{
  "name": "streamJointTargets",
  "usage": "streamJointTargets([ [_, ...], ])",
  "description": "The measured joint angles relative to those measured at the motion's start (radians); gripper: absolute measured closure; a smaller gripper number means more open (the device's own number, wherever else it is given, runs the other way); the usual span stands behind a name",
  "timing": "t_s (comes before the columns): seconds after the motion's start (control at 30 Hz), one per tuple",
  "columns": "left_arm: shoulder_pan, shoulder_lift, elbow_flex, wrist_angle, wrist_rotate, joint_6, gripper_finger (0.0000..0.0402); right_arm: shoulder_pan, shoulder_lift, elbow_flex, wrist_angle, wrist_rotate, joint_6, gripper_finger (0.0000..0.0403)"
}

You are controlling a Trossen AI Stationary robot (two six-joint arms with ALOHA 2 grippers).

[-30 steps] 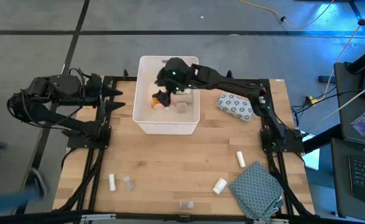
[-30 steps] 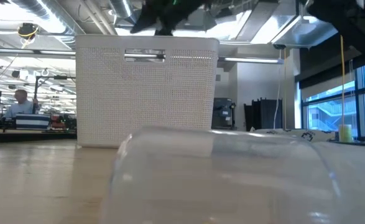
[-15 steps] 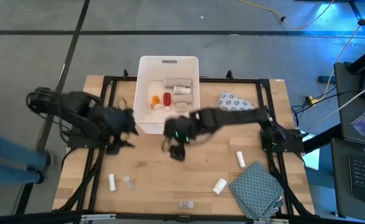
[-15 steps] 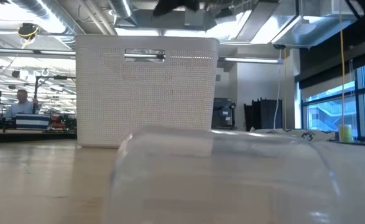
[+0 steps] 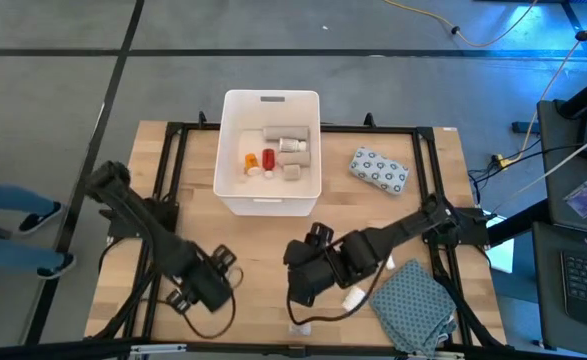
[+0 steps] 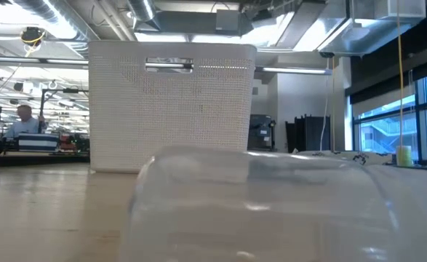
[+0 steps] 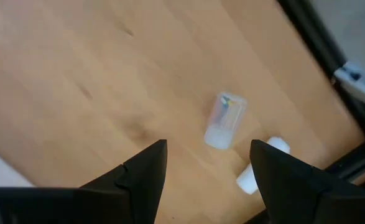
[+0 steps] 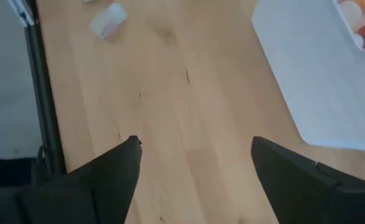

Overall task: Pick & place medical supplies in basket/bin
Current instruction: Put the top transparent pill bottle into the white bin

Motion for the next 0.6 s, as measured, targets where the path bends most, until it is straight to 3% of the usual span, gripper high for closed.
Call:
streamJointTargets([
  [0.23, -0.073, 0.126, 0.0, 0.002, -0.045, -0.09, 0.0178, 0.035, 0.0, 0.0, -0.028, 0.05, 0.051, 0.0099],
  [0.6, -0.096, 0.136, 0.0, -0.007, -0.053, -0.17, 0.0174, 0.035, 0.0, -0.001, -0.066, 0.052, 0.05, 0.0099],
])
